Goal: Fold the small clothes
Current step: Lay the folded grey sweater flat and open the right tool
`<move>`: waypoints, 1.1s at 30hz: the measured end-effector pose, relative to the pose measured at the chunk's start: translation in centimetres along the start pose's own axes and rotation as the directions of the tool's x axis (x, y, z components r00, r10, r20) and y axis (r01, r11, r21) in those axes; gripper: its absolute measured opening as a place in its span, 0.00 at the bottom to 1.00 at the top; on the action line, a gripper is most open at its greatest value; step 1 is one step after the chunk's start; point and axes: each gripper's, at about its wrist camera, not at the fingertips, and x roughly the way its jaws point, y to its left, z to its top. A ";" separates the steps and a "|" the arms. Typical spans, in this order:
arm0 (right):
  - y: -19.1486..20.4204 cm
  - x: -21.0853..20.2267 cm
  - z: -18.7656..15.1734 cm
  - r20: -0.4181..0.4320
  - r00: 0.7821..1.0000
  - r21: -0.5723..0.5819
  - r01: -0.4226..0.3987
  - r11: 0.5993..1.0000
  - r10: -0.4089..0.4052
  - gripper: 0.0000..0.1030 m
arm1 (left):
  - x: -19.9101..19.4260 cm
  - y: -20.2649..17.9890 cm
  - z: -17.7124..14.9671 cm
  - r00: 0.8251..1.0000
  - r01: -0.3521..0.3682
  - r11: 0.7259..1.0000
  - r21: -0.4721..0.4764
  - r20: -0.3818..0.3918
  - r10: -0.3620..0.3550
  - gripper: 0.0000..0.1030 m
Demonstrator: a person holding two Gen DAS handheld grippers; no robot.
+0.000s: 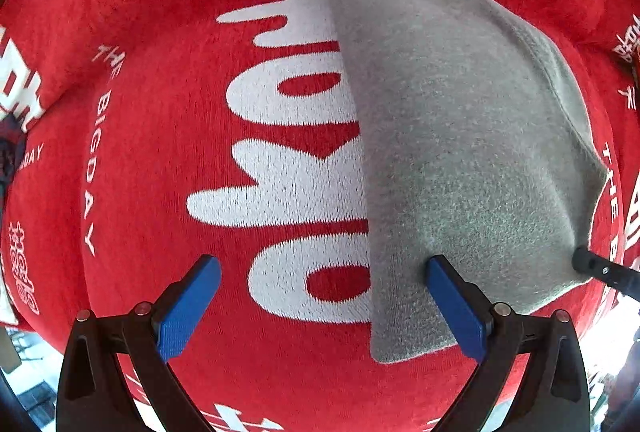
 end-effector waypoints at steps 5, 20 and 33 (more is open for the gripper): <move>-0.1 -1.7 -1.0 0.019 1.000 0.007 -0.024 1.000 0.024 0.14 | -0.8 0.0 -0.6 1.000 -0.003 1.000 -0.016 0.015 0.003 1.00; 3.8 -5.8 -3.9 0.162 0.985 -0.030 0.071 0.997 -0.066 0.47 | -2.7 2.0 -2.3 0.993 0.101 0.995 -0.003 0.056 -0.100 0.99; 9.4 -4.2 -6.5 0.184 0.982 -0.100 0.063 0.993 -0.044 0.77 | -4.0 6.0 -3.4 0.964 0.264 0.965 0.002 0.023 -0.264 0.99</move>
